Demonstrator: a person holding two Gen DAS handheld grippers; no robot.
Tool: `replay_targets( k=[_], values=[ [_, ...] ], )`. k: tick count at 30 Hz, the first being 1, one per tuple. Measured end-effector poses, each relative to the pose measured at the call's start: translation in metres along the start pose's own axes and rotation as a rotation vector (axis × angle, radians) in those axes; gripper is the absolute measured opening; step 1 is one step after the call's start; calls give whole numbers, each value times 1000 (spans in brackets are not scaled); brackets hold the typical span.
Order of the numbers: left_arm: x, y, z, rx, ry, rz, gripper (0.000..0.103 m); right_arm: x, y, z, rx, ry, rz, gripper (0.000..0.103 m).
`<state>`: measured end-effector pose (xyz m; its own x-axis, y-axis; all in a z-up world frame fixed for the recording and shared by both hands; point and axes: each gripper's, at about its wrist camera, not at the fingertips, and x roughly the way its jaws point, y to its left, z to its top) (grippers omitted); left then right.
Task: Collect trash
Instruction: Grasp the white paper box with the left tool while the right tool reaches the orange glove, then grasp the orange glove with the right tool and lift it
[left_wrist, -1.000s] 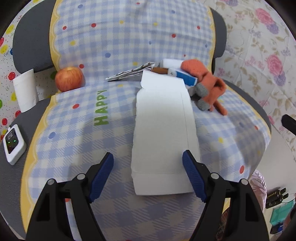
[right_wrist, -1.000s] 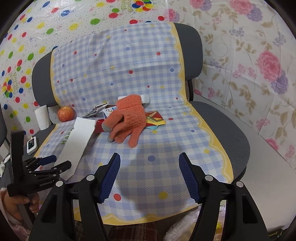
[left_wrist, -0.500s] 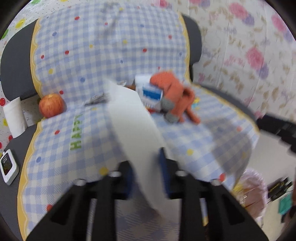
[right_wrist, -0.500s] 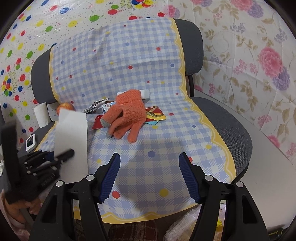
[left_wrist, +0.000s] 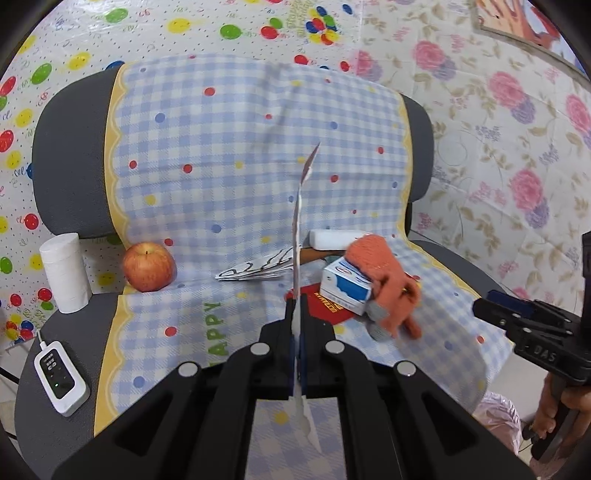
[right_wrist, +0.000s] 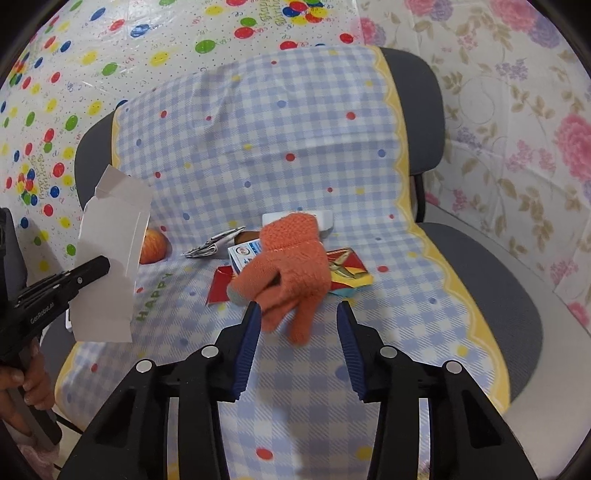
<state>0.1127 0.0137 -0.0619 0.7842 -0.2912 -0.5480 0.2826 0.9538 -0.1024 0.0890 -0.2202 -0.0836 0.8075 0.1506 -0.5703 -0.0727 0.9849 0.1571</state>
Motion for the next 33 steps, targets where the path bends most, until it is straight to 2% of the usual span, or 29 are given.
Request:
replay_targets(
  k=[5, 8, 11, 14, 16, 17, 22, 26, 33],
  values=[
    [17, 3, -1, -3, 21, 0, 0, 34, 2, 11, -6, 23, 2, 49],
    [27, 4, -2, -13, 40, -12, 0, 56, 2, 14, -7, 46, 3, 49],
    [34, 4, -4, -18, 56, -21, 0, 72, 5, 16, -20, 55, 4, 44],
    [37, 4, -6, -25, 66, -31, 0, 83, 5, 17, -32, 65, -3, 32],
    [37, 3, -8, -24, 69, -32, 0, 87, 4, 17, -33, 75, 10, 15],
    [36, 2, -8, -24, 71, -34, 0, 85, 5, 18, -31, 69, 20, 7],
    [25, -5, -5, -12, 59, -53, 0, 33, 0, 40, 15, -41, 71, 6],
    [7, -19, 2, 2, 26, -91, 0, -19, -4, 55, 19, -101, 51, 6],
    [-19, -70, -13, 92, 25, -206, 0, -75, -12, 24, 14, -108, -21, 6]
  ],
)
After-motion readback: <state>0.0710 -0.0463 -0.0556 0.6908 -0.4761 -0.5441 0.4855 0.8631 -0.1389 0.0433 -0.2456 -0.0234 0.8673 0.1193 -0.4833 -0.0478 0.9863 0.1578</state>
